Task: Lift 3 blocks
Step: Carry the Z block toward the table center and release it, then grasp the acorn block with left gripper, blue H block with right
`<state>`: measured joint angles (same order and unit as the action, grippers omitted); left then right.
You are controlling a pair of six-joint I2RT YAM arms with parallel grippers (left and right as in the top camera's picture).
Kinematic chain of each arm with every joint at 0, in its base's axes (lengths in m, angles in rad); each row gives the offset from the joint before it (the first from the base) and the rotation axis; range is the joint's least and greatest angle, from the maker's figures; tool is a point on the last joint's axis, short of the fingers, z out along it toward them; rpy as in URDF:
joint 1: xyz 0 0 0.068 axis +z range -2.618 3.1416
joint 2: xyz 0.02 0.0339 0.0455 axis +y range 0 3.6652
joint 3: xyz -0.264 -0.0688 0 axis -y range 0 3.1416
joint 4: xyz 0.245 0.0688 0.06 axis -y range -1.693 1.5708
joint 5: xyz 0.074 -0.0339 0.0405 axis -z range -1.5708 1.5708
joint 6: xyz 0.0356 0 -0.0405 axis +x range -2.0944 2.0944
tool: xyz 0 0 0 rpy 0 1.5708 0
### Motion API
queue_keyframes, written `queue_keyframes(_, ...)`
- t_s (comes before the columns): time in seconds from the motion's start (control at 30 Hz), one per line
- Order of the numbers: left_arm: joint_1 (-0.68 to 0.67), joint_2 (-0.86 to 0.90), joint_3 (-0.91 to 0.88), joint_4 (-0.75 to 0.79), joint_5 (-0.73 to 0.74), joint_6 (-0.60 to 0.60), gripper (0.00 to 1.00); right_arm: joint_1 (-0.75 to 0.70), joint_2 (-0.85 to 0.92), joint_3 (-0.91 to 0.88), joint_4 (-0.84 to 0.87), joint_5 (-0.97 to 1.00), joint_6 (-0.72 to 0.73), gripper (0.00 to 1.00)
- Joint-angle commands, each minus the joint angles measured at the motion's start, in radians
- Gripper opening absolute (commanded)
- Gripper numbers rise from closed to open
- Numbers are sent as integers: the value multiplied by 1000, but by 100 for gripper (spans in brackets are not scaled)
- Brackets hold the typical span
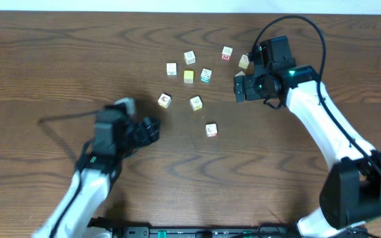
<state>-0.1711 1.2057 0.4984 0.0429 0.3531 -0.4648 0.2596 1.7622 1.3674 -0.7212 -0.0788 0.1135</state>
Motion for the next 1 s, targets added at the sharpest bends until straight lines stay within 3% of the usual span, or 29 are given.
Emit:
queue_keyframes(0.0, -100, 164, 123, -6, -124, -13, 72, -10, 77, 15, 24, -16, -98, 91)
queue_keyframes(0.13, -169, 291, 208, -15, -183, -64, 67, -17, 188, 74, 33, 3, -114, 81)
queue_keyframes(0.33, -217, 414, 286, -19, -254, -122, 64, -46, 309, 205, 19, 11, -123, 91)
queue_keyframes(0.57, -231, 520, 385, -20, -310, -103, 65, -85, 360, 263, 21, 9, -183, 91)
queue_keyframes(0.73, -231, 521, 396, -35, -322, 15, 68, -85, 367, 263, 11, 5, -235, 91)
queue_keyframes(0.97, -217, 521, 425, -138, -369, 211, 69, -84, 373, 263, 39, -68, -249, 82)
